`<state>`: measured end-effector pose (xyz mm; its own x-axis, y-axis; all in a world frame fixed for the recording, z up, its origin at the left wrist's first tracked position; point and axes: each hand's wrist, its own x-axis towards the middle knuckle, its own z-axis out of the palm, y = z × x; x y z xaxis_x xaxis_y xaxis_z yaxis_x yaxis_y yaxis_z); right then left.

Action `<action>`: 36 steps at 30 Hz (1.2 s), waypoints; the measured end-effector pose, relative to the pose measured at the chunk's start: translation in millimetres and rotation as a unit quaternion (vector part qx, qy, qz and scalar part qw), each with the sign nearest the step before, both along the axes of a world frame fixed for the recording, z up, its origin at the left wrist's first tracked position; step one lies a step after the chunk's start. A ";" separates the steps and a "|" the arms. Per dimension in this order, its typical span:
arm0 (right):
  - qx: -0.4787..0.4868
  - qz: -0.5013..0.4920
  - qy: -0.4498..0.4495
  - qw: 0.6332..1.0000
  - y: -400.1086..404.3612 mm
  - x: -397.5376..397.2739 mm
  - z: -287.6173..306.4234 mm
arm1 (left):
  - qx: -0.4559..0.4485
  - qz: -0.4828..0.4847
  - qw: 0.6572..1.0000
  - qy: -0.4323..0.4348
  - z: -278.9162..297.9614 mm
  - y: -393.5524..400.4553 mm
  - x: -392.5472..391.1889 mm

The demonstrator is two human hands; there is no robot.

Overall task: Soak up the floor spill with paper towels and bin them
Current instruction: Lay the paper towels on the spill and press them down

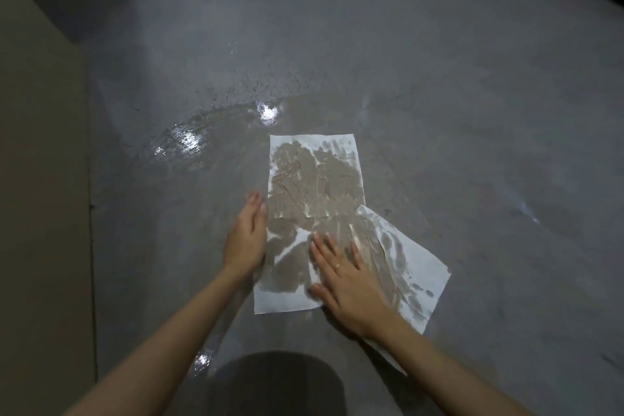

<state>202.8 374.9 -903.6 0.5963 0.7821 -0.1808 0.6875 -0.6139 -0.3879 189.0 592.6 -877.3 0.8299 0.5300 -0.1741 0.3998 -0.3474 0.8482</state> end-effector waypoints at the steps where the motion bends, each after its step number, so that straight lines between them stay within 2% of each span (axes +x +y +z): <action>1: 0.010 -0.003 0.008 1.000 0.3 -12.9 2.6 | 0.119 -0.100 0.987 0.033 -5.6 -6.0 -9.5; 3: 0.012 -0.015 0.039 0.999 -3.3 -35.9 1.2 | 0.261 -0.238 0.931 0.095 -15.2 -23.1 -27.1; 4: 0.011 -0.019 0.048 0.999 -5.8 -43.0 -2.0 | 0.286 -0.270 0.913 0.111 -20.1 -30.9 -34.4; 6: 0.021 -0.023 0.060 0.998 -9.3 -44.6 -4.8 | 0.278 -0.277 0.914 0.106 -24.6 -41.6 -44.2; 11: 0.012 -0.042 0.042 0.998 -29.4 -44.3 1.6 | 0.212 -0.212 0.954 0.023 -15.6 -52.9 -64.4; 15: -0.025 -0.036 0.014 0.999 -50.7 -53.0 1.6 | 0.273 -0.242 0.930 0.047 -18.4 -57.7 -105.0; 22: -0.024 -0.049 0.002 0.998 -58.8 -68.3 0.2 | 0.346 -0.246 0.893 0.148 -34.2 -81.7 -155.4; 26: 0.066 -0.128 -0.035 0.989 -39.1 -34.9 18.3 | 0.365 -0.169 0.911 0.091 -6.1 -70.3 -114.2; 29: 0.097 -0.163 -0.034 0.981 -16.7 28.9 23.5 | 0.398 -0.153 0.903 0.052 7.0 -40.6 -57.1; 32: 0.061 -0.135 -0.035 0.988 5.7 107.6 18.3 | 0.424 -0.201 0.880 0.079 12.1 -6.8 11.5; 36: -0.037 -0.083 -0.057 0.994 22.1 190.0 15.5 | 0.439 -0.282 0.840 0.148 6.4 22.5 77.9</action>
<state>392.8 397.0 -888.1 0.7357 0.6586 -0.1583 0.6114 -0.7463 -0.2633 266.9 615.1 -870.9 0.9813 0.0988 -0.1650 0.1097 -0.9923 0.0581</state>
